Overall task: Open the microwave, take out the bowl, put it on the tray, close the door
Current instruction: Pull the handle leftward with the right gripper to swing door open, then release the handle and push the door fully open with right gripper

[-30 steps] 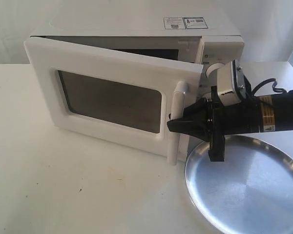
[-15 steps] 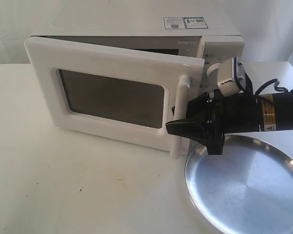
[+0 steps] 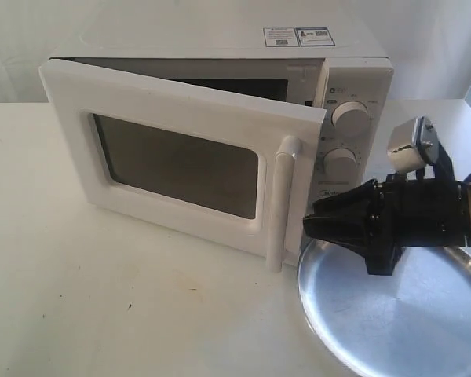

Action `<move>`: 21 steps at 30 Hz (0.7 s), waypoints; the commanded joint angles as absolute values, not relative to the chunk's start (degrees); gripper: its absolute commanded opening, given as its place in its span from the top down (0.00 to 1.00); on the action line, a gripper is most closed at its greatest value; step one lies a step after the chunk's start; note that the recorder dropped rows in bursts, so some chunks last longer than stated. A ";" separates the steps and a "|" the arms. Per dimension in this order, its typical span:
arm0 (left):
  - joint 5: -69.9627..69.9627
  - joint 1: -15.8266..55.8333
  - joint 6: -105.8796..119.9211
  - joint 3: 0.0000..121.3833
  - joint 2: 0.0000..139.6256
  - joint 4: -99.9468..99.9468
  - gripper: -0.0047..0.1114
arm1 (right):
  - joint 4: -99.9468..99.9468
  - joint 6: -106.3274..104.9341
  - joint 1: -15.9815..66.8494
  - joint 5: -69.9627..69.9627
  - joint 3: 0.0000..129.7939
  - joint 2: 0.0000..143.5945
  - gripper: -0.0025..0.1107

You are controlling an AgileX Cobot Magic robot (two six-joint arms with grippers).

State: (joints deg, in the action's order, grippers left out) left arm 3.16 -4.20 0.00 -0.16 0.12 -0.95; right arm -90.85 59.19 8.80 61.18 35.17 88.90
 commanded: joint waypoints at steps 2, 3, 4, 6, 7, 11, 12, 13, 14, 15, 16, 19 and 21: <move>3.38 -3.96 0.00 0.00 0.00 -0.40 0.96 | -90.83 63.22 8.07 53.89 32.34 80.88 0.80; 3.38 -3.96 0.00 0.00 0.00 -0.40 0.96 | -90.51 64.09 8.07 50.13 32.19 79.51 0.88; 3.38 -3.96 0.00 0.00 0.00 -0.40 0.96 | -89.49 64.36 8.07 45.93 32.09 78.24 0.96; 3.38 -3.96 0.00 0.00 0.00 -0.40 0.96 | -85.06 63.70 8.07 38.94 32.05 76.60 0.98; 3.38 -3.96 0.00 0.00 0.00 -0.40 0.96 | -81.61 62.52 8.07 36.78 32.05 76.41 0.98; 3.38 -3.96 0.00 0.00 0.00 -0.40 0.96 | -67.22 52.52 8.07 37.97 32.05 76.70 0.98; 3.38 -3.96 0.00 0.00 0.00 -0.40 0.96 | -64.34 49.61 8.07 39.99 32.05 77.21 0.98; 3.38 -3.96 0.00 0.00 0.00 -0.40 0.96 | -61.54 46.97 8.07 43.00 32.05 77.93 0.98; 3.38 -3.96 0.00 0.00 0.00 -0.40 0.96 | -60.33 43.99 8.36 46.17 32.05 78.82 0.98; 3.38 -3.96 0.00 0.00 0.00 -0.40 0.96 | -60.22 42.09 8.71 48.56 32.17 79.65 0.98; 3.38 -3.96 0.00 0.00 0.00 -0.40 0.96 | -60.00 40.92 9.28 50.12 32.51 80.79 0.98; 3.38 -3.96 0.00 0.00 0.00 -0.40 0.96 | -59.31 37.45 12.36 51.62 34.97 86.68 0.98; 3.38 -3.96 0.00 0.00 0.00 -0.40 0.96 | -55.02 32.90 13.45 54.07 35.58 89.72 0.98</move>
State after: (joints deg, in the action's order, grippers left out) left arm 3.16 -4.20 0.00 -0.16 0.12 -0.95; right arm -59.02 37.18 12.54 51.41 34.86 87.28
